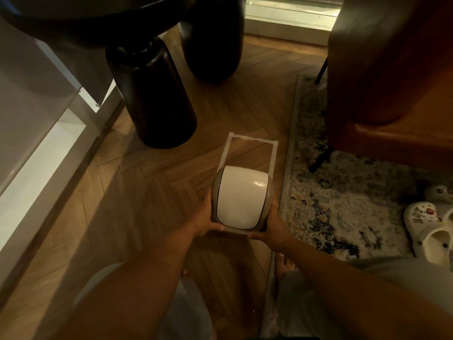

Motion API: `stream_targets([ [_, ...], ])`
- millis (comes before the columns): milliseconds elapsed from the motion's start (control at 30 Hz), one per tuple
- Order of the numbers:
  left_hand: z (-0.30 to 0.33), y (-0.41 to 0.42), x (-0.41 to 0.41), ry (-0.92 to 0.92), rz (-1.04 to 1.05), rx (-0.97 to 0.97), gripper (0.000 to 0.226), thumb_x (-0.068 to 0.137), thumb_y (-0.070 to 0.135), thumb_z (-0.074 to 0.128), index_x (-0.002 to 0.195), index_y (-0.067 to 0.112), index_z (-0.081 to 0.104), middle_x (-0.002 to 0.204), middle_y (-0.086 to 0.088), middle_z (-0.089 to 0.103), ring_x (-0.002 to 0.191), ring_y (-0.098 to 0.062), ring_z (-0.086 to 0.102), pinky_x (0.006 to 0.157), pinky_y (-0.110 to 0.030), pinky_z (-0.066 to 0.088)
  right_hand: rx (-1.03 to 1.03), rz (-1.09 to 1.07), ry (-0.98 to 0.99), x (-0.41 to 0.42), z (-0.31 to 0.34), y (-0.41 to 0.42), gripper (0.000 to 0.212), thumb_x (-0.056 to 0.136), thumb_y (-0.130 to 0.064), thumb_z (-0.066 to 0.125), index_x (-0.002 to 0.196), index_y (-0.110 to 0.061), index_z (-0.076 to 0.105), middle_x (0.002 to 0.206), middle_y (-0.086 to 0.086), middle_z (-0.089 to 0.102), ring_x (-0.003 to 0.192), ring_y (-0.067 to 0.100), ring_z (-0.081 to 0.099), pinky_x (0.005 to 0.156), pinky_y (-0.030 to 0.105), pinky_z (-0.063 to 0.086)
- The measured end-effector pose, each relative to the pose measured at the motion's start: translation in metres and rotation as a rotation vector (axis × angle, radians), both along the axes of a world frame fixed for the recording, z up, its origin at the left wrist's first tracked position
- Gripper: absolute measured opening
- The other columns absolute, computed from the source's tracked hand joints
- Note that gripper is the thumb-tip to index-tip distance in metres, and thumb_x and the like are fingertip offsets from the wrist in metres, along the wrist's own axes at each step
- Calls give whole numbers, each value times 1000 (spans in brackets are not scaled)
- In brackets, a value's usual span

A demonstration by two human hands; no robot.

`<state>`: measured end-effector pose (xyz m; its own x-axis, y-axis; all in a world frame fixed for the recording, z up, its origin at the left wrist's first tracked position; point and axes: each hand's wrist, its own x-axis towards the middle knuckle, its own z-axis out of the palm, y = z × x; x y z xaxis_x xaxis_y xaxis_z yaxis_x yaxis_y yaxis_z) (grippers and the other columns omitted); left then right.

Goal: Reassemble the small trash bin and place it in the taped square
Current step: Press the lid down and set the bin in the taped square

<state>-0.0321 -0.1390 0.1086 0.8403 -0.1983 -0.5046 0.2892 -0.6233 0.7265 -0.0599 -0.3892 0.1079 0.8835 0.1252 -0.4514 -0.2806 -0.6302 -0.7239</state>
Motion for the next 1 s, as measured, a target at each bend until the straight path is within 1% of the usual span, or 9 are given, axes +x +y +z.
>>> stream_targets([
  [100,-2,0,10,-27,19,17,138,63,14,92,157,27,-8,160,-5,24,146,-26,26,112,-34,25,-1,13,-11,13,-1,-2,151,55,-38,98,160,-30,-11,162,8,28,149,29,30,117,55,36],
  [200,-5,1,19,-36,5,19,138,59,17,94,158,25,-2,159,-5,26,146,-25,27,116,-41,27,-7,44,-28,20,-5,-6,152,55,-44,97,160,-28,-12,163,9,26,150,29,28,117,55,35],
  [300,-6,-1,25,-42,-8,7,136,60,19,93,158,24,-1,160,-4,24,146,-24,25,117,-41,27,-9,32,-38,19,-9,-9,152,56,-40,97,161,-27,-11,164,7,27,150,27,30,117,53,35],
  [433,-4,-7,34,-53,-5,-9,133,63,20,92,158,26,-1,161,-4,24,147,-24,24,118,-45,27,-22,19,-75,23,-10,-12,152,57,-39,97,161,-25,-13,164,5,29,149,26,33,117,48,36],
  [500,-3,-8,38,-54,-7,-28,134,63,19,92,158,27,-2,161,-4,24,147,-23,24,118,-45,27,-32,25,-94,28,-8,-15,151,58,-39,97,161,-25,-13,164,6,29,148,27,34,116,47,37],
  [633,-2,-11,49,-65,-21,-36,133,64,17,91,158,28,-2,161,-2,23,147,-21,22,118,-43,26,-31,45,-133,45,-3,-22,150,58,-41,97,162,-23,-9,163,7,30,149,27,33,116,52,37],
  [733,-6,-12,58,-74,-2,-44,131,63,17,91,158,25,3,161,-2,25,147,-22,24,118,-45,27,-25,71,-129,57,-2,-27,152,59,-46,95,161,-25,-15,167,6,23,152,27,27,117,54,35],
  [867,-12,-13,72,-79,22,-48,126,63,19,91,158,26,8,158,-2,30,146,-22,27,117,-47,30,-12,81,-158,75,-3,-30,150,59,-47,95,161,-25,-13,167,5,23,150,26,30,117,53,36],
  [1000,-21,-18,92,-125,35,-30,121,63,23,91,157,23,15,157,-3,33,144,-22,30,115,-38,31,0,79,-163,96,-7,-36,150,59,-44,95,161,-28,-14,167,3,23,151,24,30,116,53,38],
])
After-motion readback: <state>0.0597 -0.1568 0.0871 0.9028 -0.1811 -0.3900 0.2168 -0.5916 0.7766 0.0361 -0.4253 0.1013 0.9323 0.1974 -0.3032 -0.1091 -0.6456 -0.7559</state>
